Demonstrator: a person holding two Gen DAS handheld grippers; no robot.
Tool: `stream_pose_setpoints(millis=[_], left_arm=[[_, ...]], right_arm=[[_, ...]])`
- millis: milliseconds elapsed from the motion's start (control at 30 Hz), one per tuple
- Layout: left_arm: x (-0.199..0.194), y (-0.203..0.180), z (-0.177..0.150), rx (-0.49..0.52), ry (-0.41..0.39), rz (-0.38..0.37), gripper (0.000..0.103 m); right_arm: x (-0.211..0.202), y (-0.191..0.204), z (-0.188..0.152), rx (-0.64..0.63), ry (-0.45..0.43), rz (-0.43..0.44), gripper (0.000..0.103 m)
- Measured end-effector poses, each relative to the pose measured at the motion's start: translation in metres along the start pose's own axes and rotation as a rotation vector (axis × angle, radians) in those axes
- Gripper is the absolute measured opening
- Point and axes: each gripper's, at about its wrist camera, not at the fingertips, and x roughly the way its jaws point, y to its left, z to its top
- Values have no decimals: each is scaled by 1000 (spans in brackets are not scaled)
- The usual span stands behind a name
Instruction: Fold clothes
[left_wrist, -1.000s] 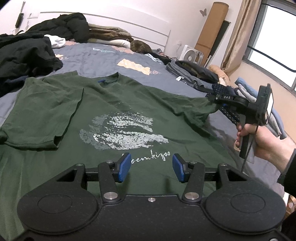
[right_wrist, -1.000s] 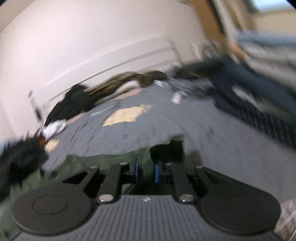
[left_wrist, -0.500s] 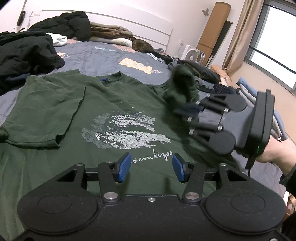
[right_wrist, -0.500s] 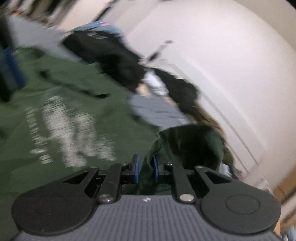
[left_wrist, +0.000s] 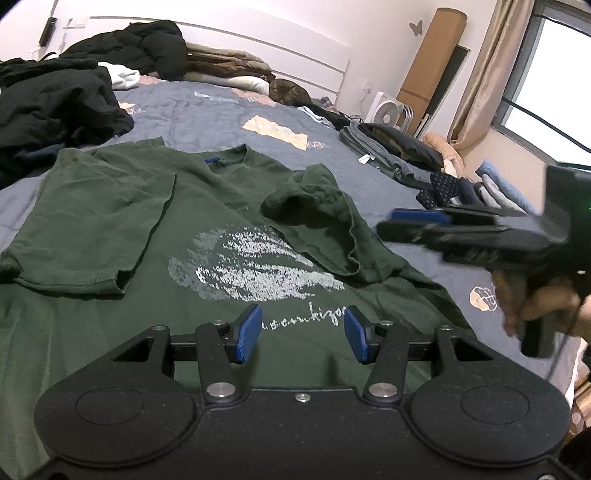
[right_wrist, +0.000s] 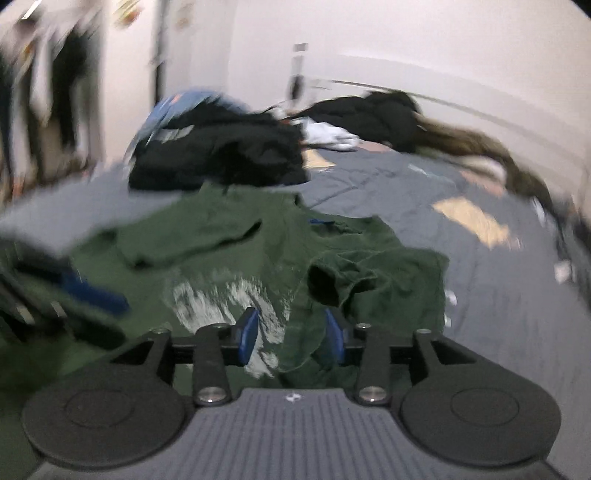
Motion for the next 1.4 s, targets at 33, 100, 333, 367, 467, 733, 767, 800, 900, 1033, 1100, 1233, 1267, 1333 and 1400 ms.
stream_pose_setpoints(millis=[33,100,333,367,467,733,767,800,900,1033,1100,1233,1267,1333,1400], left_arm=[[-1,0,1,-3,-4,1,49],[-3,1,3,-9,-15,2,49],[-1,1,0,7,-16,24,49],[0,1,0,12,-14,29,49],[2,1,-2,28,-9,42,49],[9,-1,-8,57,13,59,49],[9,-1,-9,59,15,57,49],[9,-1,-10,59,18,56,49],[10,-1,-11,55,26,55,49],[8,0,-10,53,22,55,49],[6,1,-9,52,15,57,49],[2,2,-4,69,-3,71,49],[1,2,-3,80,-8,77,49],[2,2,5,123,-19,86,49],[4,1,14,171,-29,94,49]], right_arm=[[-7,-4,0,60,-9,-16,40],[-16,-11,0,163,-4,-68,40],[-32,-27,-27,455,-76,-211,41],[-29,-30,-31,491,-84,-217,41],[-16,-32,-35,527,-63,-216,41],[25,-10,-23,450,-27,-223,41],[28,-6,-21,418,-23,-239,41],[33,0,-21,372,-14,-266,41],[43,12,-25,266,22,-300,41],[52,15,-36,245,52,-286,40],[52,13,-37,264,70,-269,28],[49,8,-36,283,136,-188,5],[48,10,-36,273,141,-183,5],[45,12,-36,254,150,-174,5],[44,11,-37,256,152,-167,5]])
